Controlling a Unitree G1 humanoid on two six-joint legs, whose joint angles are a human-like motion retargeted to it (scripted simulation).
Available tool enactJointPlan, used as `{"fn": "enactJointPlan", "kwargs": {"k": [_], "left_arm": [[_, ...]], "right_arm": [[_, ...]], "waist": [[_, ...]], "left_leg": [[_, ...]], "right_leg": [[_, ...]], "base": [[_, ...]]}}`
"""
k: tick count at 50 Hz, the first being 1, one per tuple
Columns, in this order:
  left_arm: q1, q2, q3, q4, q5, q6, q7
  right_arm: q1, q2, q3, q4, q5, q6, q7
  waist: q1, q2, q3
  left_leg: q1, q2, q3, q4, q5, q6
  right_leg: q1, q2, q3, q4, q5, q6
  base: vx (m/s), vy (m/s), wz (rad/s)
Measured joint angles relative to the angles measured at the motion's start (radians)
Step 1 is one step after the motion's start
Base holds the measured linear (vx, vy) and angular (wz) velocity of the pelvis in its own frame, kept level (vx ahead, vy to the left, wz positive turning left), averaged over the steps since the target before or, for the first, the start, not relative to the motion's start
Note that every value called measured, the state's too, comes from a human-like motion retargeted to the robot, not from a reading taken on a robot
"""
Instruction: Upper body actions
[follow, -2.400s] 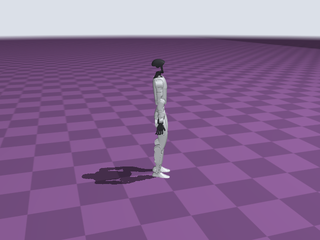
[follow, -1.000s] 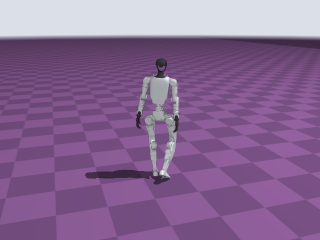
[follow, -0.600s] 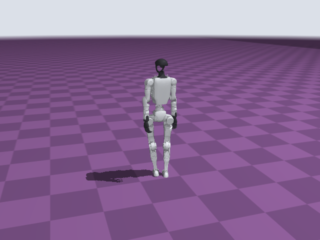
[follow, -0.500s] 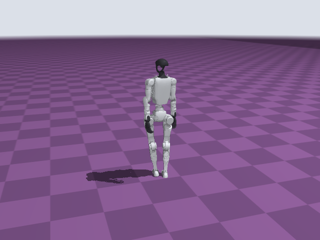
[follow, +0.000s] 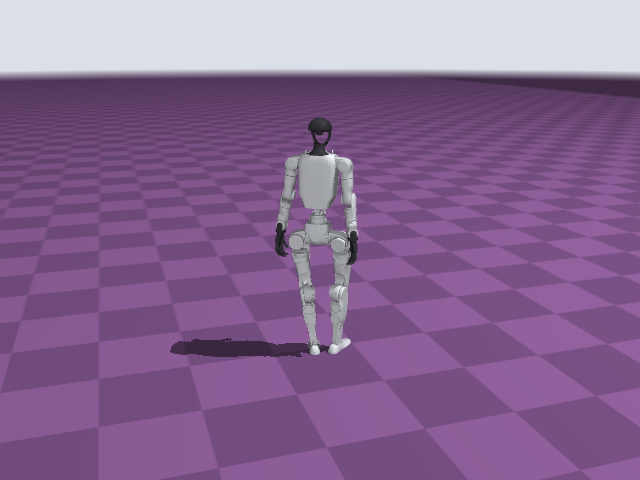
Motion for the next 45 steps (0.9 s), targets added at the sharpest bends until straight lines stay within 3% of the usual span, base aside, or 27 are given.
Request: {"fn": "enactJointPlan", "kwargs": {"k": [5, 10, 13, 15, 18, 23, 27, 29, 32, 35, 38, 43, 45], "left_arm": [[0.029, 0.01, 0.084, 0.003, -0.02, 0.005, 0.001], [0.072, 0.008, 0.133, 0.015, -0.012, 0.012, 0.018], [0.085, -0.002, 0.133, 0.024, -0.005, 0.02, 0.029], [0.089, -0.012, 0.126, 0.02, -0.005, 0.022, 0.031], [0.098, -0.028, 0.113, -0.001, -0.002, 0.022, 0.018], [0.103, -0.075, 0.119, -0.032, -0.04, 0.006, 0.026], [0.099, -0.093, 0.115, -0.064, -0.022, -0.005, -0.016], [0.098, -0.098, 0.087, -0.085, -0.001, -0.014, -0.007], [0.088, -0.103, 0.039, -0.1, 0.017, -0.031, 0.015], [0.068, -0.107, 0.0, -0.108, 0.043, -0.031, 0.004], [0.054, -0.114, -0.025, -0.116, 0.046, -0.036, -0.002], [0.072, -0.13, -0.032, -0.097, 0.028, -0.041, -0.003], [0.087, -0.134, -0.028, -0.083, 0.037, -0.039, -0.01]], "right_arm": [[-0.049, -0.025, 0.006, -0.017, 0.043, -0.029, 0.017], [-0.072, -0.044, -0.016, -0.012, 0.084, -0.042, 0.002], [-0.067, -0.054, -0.043, 0.013, 0.123, -0.04, -0.013], [-0.061, -0.06, -0.064, 0.039, 0.155, -0.033, -0.023], [-0.036, -0.069, -0.1, 0.097, 0.201, -0.018, -0.022], [0.008, -0.071, -0.134, 0.155, 0.234, 0.026, 0.002], [0.044, -0.059, -0.138, 0.155, 0.23, 0.033, 0.006], [0.059, -0.061, -0.132, 0.155, 0.229, 0.041, 0.015], [0.059, -0.062, -0.127, 0.155, 0.185, 0.059, 0.014], [0.041, -0.064, -0.128, 0.155, 0.147, 0.046, 0.006], [0.017, -0.066, -0.123, 0.141, 0.134, 0.028, 0.015], [-0.004, -0.056, -0.116, 0.088, 0.112, 0.037, 0.021], [-0.006, -0.051, -0.113, 0.071, 0.118, 0.039, 0.013]], "waist": [[-0.09, 0.017, -0.009], [-0.148, 0.046, -0.049], [-0.17, 0.059, -0.071], [-0.181, 0.053, -0.081], [-0.175, 0.034, -0.097], [-0.13, 0.011, -0.117], [-0.126, -0.034, -0.141], [-0.103, -0.066, -0.135], [-0.032, -0.097, -0.129], [-0.008, -0.114, -0.122], [0.014, -0.105, -0.091], [0.028, -0.012, -0.076], [0.024, 0.016, -0.08]], "left_leg": [[0.036, 0.072, 0.338, -0.02, -0.069, -0.038], [0.052, 0.124, 0.552, -0.009, -0.128, -0.082], [0.069, 0.144, 0.643, 0.018, -0.156, -0.112], [0.086, 0.145, 0.694, 0.044, -0.168, -0.134], [0.142, 0.143, 0.755, 0.077, -0.157, -0.154], [0.205, 0.157, 0.658, 0.136, -0.037, -0.145], [0.199, 0.145, 0.519, 0.238, 0.022, -0.028], [0.166, 0.13, 0.389, 0.33, -0.012, 0.005], [0.047, 0.078, 0.17, 0.482, -0.071, -0.022], [-0.033, 0.06, 0.125, 0.57, -0.153, 0.003], [-0.094, 0.047, 0.102, 0.582, -0.207, 0.033], [-0.121, 0.016, 0.024, 0.301, -0.167, -0.012], [-0.101, 0.0, 0.05, 0.156, -0.058, 0.066]], "right_leg": [[-0.002, -0.057, -0.291, -0.023, -0.027, 0.012], [0.022, -0.073, -0.547, -0.013, 0.011, -0.047], [0.037, -0.061, -0.552, 0.004, 0.052, -0.076], [0.051, -0.048, -0.499, 0.0, 0.03, -0.034], [0.036, -0.007, -0.374, -0.019, 0.037, -0.081], [0.008, 0.002, -0.221, -0.006, 0.069, -0.1], [0.021, -0.035, -0.173, -0.048, 0.119, -0.082], [0.037, -0.057, -0.135, -0.07, 0.146, -0.075], [0.041, -0.07, -0.064, -0.109, 0.186, -0.066], [0.029, -0.096, -0.049, -0.13, 0.21, -0.052], [0.031, -0.096, -0.023, -0.144, 0.229, -0.037], [0.048, 0.0, -0.013, -0.166, 0.238, -0.037], [0.059, 0.026, 0.0, -0.168, 0.234, -0.037]], "base": [[-0.69, 0.25, -3.5], [-0.62, 0.35, -3.24], [-0.4, 0.26, -2.57], [-0.35, 0.21, -2.09], [-0.29, 0.09, -1.83], [-0.11, 0.03, -1.83], [-0.15, -0.1, -1.21], [-0.1, -0.1, -1.13], [-0.12, -0.02, -1.53], [-0.2, -0.06, -0.69], [-0.15, -0.07, -0.53], [0.03, 0.02, -0.57], [0.21, 0.05, -0.38]]}}
